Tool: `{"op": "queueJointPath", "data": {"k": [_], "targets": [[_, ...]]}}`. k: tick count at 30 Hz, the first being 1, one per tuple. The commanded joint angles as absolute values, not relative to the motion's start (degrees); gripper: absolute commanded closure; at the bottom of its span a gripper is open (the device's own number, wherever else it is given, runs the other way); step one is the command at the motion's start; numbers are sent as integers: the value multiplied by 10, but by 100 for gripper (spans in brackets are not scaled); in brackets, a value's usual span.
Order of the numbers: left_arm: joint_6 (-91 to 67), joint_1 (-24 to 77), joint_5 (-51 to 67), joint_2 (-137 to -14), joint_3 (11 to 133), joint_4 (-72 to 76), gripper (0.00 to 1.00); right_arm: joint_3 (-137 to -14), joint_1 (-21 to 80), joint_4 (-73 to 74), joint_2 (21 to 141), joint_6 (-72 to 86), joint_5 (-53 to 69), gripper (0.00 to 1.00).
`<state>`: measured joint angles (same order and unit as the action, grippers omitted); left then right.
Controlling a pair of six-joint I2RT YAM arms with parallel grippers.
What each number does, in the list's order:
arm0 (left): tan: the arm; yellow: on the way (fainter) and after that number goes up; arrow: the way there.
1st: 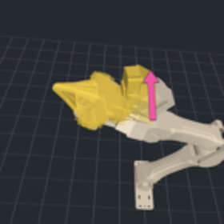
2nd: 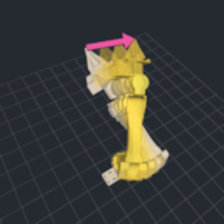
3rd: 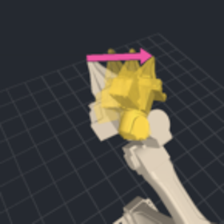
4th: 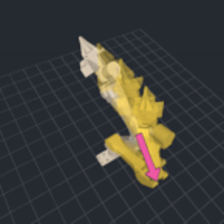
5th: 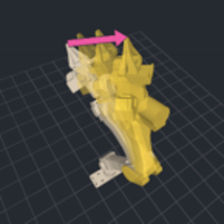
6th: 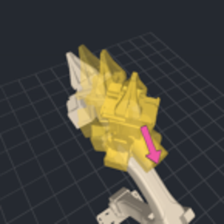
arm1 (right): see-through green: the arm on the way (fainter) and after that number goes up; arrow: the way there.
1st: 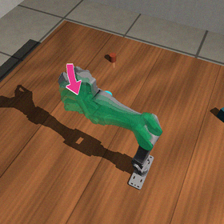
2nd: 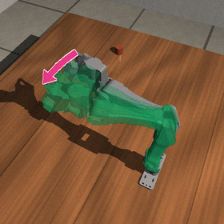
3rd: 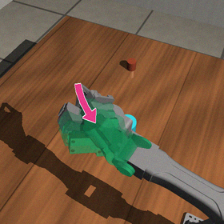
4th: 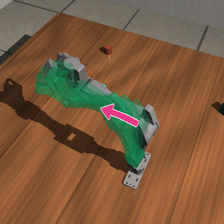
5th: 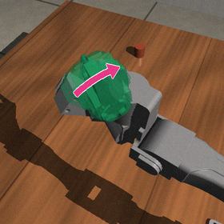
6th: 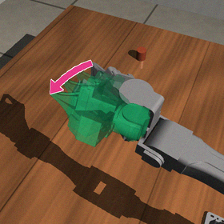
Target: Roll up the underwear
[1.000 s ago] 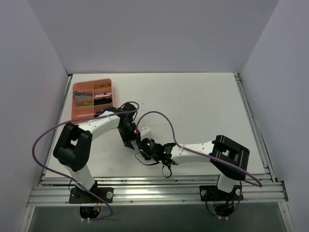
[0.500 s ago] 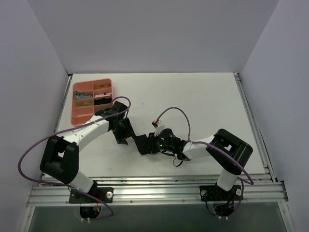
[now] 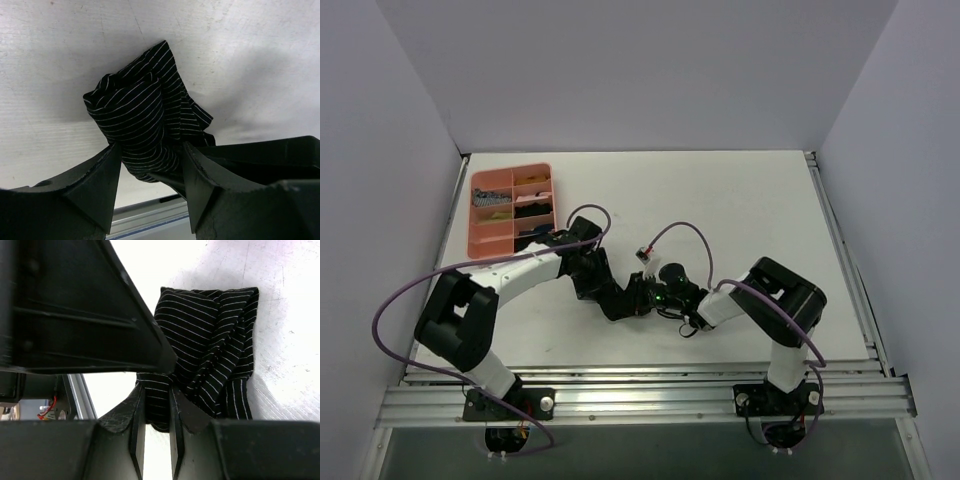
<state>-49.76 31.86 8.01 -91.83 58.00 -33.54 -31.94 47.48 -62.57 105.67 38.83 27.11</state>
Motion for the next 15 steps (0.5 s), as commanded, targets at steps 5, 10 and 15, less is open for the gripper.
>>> {"op": "queueJointPath", "data": {"k": [5,10,15], "targets": [[-491,335,70,-957,591,-330,41,-255,462,-463,1147,391,296,100],[-497,334,25,-939,594,-368,39,-247,459,-501,1179,406,308,100],[-517,335,5,-915,585,-380,36,-241,458,-510,1181,413,307,100]]}}
